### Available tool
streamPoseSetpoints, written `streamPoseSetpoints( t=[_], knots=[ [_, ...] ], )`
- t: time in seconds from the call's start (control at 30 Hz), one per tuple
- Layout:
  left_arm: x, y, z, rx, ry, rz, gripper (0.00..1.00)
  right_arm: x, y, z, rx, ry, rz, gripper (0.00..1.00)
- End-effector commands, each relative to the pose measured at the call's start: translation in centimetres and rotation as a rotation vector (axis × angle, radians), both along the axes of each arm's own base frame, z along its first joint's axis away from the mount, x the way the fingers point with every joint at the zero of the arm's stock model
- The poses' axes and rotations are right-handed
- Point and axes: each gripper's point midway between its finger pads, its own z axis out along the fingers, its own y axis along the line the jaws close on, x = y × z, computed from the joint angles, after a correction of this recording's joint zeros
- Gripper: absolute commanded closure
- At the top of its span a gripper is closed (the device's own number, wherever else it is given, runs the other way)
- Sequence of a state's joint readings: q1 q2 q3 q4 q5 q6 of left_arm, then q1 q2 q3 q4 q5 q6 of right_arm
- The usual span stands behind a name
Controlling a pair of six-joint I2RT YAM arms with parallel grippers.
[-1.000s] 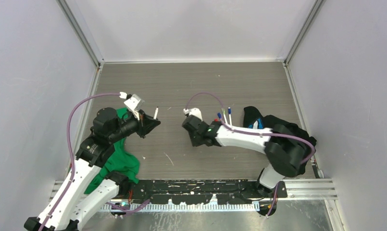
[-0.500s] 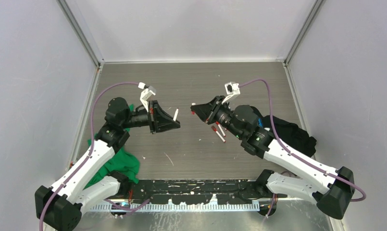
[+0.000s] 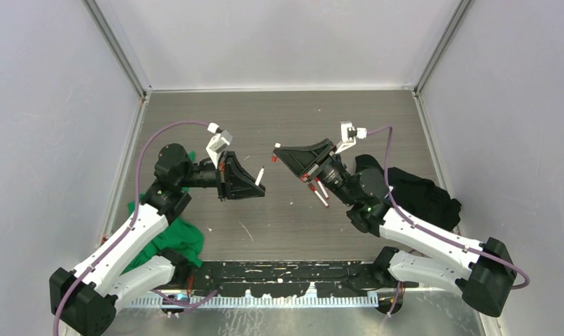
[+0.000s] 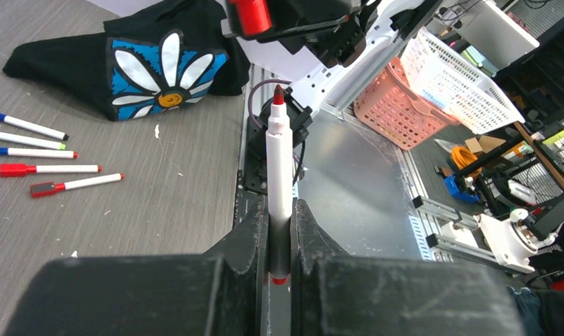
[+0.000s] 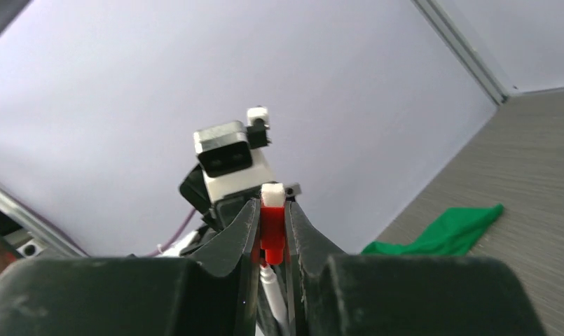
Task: Insert the pens into the pen caps
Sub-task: Insert the pen cap onto the pen.
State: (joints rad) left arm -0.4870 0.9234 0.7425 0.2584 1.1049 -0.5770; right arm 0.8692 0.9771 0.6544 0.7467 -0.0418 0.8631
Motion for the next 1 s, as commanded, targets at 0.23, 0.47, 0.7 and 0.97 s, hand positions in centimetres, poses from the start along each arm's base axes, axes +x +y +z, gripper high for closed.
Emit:
streamPoseSetpoints(
  t=[0.23,0.47,0.7,0.97],
  knots=[
    [-0.9,0.1,0.9,-0.003,-0.079,-0.024,1.00,-3.0,1.0,4.2,0.104,-0.133,0.083,0.99],
    [-1.2,0.1,0.9,-0.003,-0.093,-0.025,1.00,-2.7,1.3,3.5,0.074,-0.129,0.061,0.99],
    [-1.4,0.2,1.0,-0.004,-0.100,-0.029,1.00,-2.3,1.4,2.9,0.044,-0.127,0.035,0.99],
    [-1.4,0.1,1.0,-0.003,-0.101,-0.029,1.00,-2.4,1.6,2.7,0.032,-0.131,0.042,0.99]
  ],
)
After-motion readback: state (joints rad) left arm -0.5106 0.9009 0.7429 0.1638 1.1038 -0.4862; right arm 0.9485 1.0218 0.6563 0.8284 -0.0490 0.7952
